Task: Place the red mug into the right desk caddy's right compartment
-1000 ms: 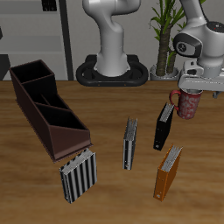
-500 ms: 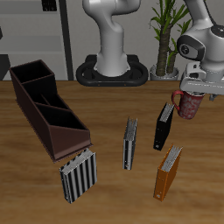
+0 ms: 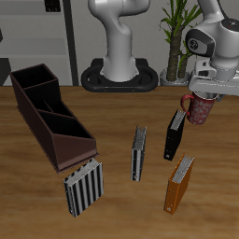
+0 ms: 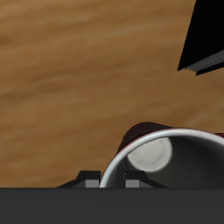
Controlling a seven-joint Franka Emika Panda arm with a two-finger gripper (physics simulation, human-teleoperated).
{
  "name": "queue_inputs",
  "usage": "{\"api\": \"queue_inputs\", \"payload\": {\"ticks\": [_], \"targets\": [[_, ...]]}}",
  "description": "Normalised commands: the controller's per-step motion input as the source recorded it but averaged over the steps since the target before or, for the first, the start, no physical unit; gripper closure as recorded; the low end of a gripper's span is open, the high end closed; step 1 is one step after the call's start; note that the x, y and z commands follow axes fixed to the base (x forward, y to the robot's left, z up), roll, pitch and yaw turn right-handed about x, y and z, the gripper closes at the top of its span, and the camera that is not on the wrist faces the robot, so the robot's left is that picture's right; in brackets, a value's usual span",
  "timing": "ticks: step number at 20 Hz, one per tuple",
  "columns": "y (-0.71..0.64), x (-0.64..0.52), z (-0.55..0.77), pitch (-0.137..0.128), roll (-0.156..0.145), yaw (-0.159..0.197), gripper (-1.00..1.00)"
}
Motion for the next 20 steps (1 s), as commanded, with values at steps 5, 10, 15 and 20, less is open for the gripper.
{"api": "queue_inputs", "payload": {"ticks": [5, 10, 15, 20], "targets": [[-0.24, -0.19, 0.41, -0.092, -0.031, 0.068, 1.0], [-0.25, -0.1, 0.4, -0.08, -0.009, 0.046, 1.0], [-0.37, -0.01, 0.37, -0.044, -0.067, 0.02, 1.0], [-0.41, -0.03, 0.38, -0.053, -0.072, 0.011, 1.0]]}}
